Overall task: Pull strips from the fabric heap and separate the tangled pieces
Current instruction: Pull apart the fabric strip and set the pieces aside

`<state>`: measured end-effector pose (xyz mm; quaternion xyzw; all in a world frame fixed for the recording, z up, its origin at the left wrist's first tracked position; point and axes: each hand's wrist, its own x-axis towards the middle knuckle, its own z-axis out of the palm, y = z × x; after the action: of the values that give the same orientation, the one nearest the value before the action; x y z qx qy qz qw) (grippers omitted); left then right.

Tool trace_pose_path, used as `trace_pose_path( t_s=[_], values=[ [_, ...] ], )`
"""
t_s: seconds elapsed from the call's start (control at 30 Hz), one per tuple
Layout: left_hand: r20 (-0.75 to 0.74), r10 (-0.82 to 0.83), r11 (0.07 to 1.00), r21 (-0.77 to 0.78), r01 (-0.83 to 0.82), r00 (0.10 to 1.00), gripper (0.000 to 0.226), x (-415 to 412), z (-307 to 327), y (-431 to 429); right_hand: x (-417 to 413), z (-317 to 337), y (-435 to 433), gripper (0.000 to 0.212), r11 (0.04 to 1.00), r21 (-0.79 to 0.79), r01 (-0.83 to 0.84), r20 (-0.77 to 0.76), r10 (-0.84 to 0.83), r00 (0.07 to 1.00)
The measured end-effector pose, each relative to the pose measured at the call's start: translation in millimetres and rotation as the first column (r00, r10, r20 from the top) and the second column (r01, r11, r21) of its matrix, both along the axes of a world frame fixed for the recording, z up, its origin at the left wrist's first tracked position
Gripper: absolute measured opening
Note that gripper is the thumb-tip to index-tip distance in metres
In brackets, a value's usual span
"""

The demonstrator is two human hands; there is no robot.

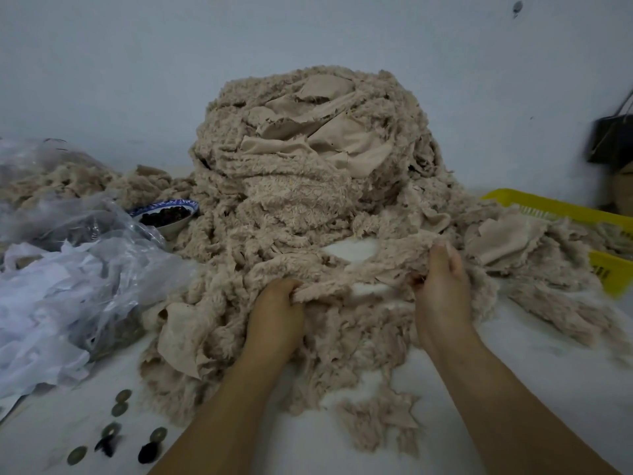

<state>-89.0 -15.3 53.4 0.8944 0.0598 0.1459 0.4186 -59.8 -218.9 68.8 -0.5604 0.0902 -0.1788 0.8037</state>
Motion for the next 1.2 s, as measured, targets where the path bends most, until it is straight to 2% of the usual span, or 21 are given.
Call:
trace_pose_path(
  t_s=[0.1,0.17,0.23,0.3,0.37,0.43,0.5,0.53,0.57,0.63,0.67,0.7,0.77,0.8,0.83,0.87,0.93,1.0,1.13,1.2],
  values=[
    [0.039,0.089,0.996,-0.006,-0.089,0.995,0.028,-0.7,3.6,1.4,9.4,0.7,-10.6,0.032,0.981,0.078,0.177,-0.073,-0.171,0.982],
    [0.071,0.138,0.99,-0.018,-0.137,0.988,0.027,-1.2,4.9,3.8,14.5,-2.5,-22.9,0.041,0.957,0.098,0.273,-0.145,-0.257,0.955],
    [0.1,0.16,0.987,-0.033,-0.157,0.982,0.026,-0.5,4.5,6.5,14.9,-5.7,-31.5,0.041,0.953,0.077,0.294,-0.182,-0.276,0.944],
    [0.125,0.13,0.991,-0.01,-0.13,0.984,0.027,-0.4,5.4,7.4,10.2,-4.1,-28.6,0.029,0.973,-0.055,0.226,-0.139,-0.231,0.963],
    [0.171,0.078,0.995,0.047,-0.087,0.982,0.025,-1.9,6.0,5.8,-1.8,1.5,-13.2,0.017,0.955,-0.272,0.118,-0.019,-0.128,0.992],
    [0.214,0.021,0.986,0.154,-0.055,0.977,0.02,-3.9,5.9,0.3,-16.1,4.7,6.2,0.005,0.882,-0.471,0.011,0.113,0.047,0.992],
    [0.246,-0.042,0.96,0.279,-0.029,0.968,0.015,-6.6,5.2,-8.0,-30.5,4.6,26.3,0.009,0.77,-0.627,-0.118,0.135,0.257,0.957],
    [0.268,-0.074,0.945,0.327,-0.018,0.961,0.015,-7.9,4.5,-11.8,-35.4,2.3,34.6,0.021,0.695,-0.69,-0.201,0.096,0.363,0.927],
    [0.285,-0.1,0.934,0.358,-0.01,0.953,0.016,-9.4,4.2,-14.9,-39.4,0.3,42.4,0.042,0.603,-0.746,-0.283,0.033,0.457,0.889],
    [0.277,-0.119,0.93,0.367,0.009,0.953,0.02,-10.6,5.1,-17.5,-40.0,-4.0,50.9,0.073,0.461,-0.788,-0.407,-0.1,0.557,0.825],
    [0.262,-0.114,0.938,0.347,0.017,0.958,0.023,-10.3,6.2,-17.0,-38.4,-5.1,50.6,0.073,0.438,-0.788,-0.432,-0.134,0.563,0.816],
    [0.253,-0.105,0.949,0.315,0.021,0.962,0.026,-10.2,8.0,-16.4,-36.2,-6.1,48.1,0.061,0.428,-0.788,-0.442,-0.155,0.558,0.815],
    [0.28,-0.071,0.974,0.226,0.006,0.957,0.035,-11.7,11.8,-15.7,-32.9,-4.4,43.4,0.016,0.326,-0.85,-0.415,-0.211,0.511,0.834],
    [0.301,-0.052,0.982,0.187,-0.005,0.952,0.039,-12.6,12.9,-15.5,-31.2,-4.1,42.1,0.008,0.268,-0.892,-0.364,-0.205,0.477,0.855],
    [0.311,-0.034,0.987,0.161,-0.017,0.95,0.043,-12.6,12.9,-14.6,-29.0,-6.3,41.2,0.021,0.24,-0.921,-0.305,-0.175,0.444,0.879],
    [0.305,-0.015,0.99,0.141,-0.03,0.952,0.047,-11.8,11.9,-13.0,-28.5,-6.1,39.2,0.027,0.287,-0.922,-0.259,-0.127,0.407,0.905],
    [0.252,0.047,0.996,0.062,-0.065,0.967,0.05,-9.5,9.2,-8.0,-28.0,-1.7,33.3,0.033,0.479,-0.87,-0.117,0.025,0.278,0.96],
    [0.201,0.107,0.993,-0.061,-0.097,0.974,0.049,-7.6,8.3,-1.8,-26.9,4.3,24.8,0.036,0.619,-0.786,0.015,0.122,0.131,0.984],
    [0.116,0.177,0.965,-0.215,-0.149,0.977,0.054,-3.9,7.7,7.0,-21.2,8.6,6.7,0.028,0.822,-0.55,0.148,0.083,-0.122,0.989],
    [0.114,0.179,0.963,-0.222,-0.15,0.977,0.055,-2.3,6.9,7.0,-20.5,9.6,3.9,0.027,0.865,-0.467,0.184,0.061,-0.177,0.982]
  ],
)
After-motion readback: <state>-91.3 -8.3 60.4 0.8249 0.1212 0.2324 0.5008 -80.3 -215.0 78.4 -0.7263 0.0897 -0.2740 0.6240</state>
